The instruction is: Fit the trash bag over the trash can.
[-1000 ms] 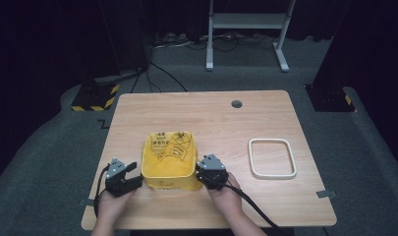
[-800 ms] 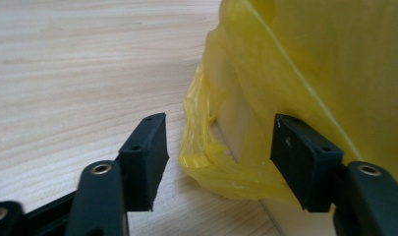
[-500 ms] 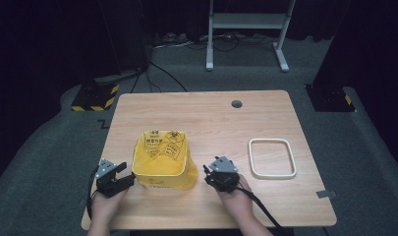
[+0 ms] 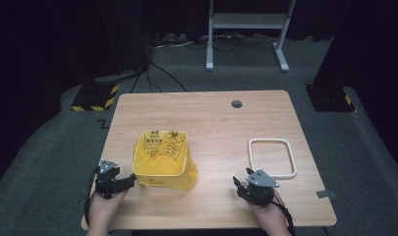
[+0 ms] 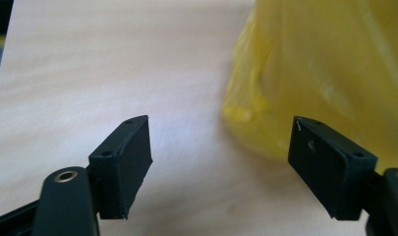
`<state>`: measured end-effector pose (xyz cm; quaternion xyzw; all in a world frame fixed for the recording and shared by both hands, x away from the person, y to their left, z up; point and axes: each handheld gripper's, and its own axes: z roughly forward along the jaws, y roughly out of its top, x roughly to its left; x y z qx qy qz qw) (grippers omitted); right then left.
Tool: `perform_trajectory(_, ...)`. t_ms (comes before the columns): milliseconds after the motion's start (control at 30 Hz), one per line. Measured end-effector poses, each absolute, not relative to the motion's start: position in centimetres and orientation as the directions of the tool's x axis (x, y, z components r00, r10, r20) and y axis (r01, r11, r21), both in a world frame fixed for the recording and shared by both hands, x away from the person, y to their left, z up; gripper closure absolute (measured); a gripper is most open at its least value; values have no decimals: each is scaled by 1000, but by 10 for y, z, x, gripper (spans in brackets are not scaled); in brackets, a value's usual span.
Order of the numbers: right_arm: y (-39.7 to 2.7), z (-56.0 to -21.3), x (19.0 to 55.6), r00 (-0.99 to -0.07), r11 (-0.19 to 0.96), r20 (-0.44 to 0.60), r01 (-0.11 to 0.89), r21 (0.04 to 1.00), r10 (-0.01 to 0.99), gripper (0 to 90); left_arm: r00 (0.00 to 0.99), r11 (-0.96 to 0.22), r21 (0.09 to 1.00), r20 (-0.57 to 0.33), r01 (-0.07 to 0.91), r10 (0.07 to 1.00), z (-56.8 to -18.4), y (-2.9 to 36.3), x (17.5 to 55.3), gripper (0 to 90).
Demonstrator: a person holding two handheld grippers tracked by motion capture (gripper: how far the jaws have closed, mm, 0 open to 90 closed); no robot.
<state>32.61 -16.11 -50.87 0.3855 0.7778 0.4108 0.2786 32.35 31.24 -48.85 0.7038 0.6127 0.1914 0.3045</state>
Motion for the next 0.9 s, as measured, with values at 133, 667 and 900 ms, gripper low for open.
perform_trajectory(133, -165, -512, 323, -566, 364, -98, 379, 851, 818, 412, 163, -85, 533, -101, 842, 981, -476, 315, 327, 218)
perform_trajectory(667, -169, -517, 322, -557, 357, -81, 407, 840, 826, 412, 151, -150, 92, -5, 984, 989, -456, 309, 359, 336)
perform_trajectory(900, -170, -518, 321, -562, 359, -80, 406, 840, 823, 413, 120, -118, 34, -56, 992, 991, -430, 311, 355, 409)
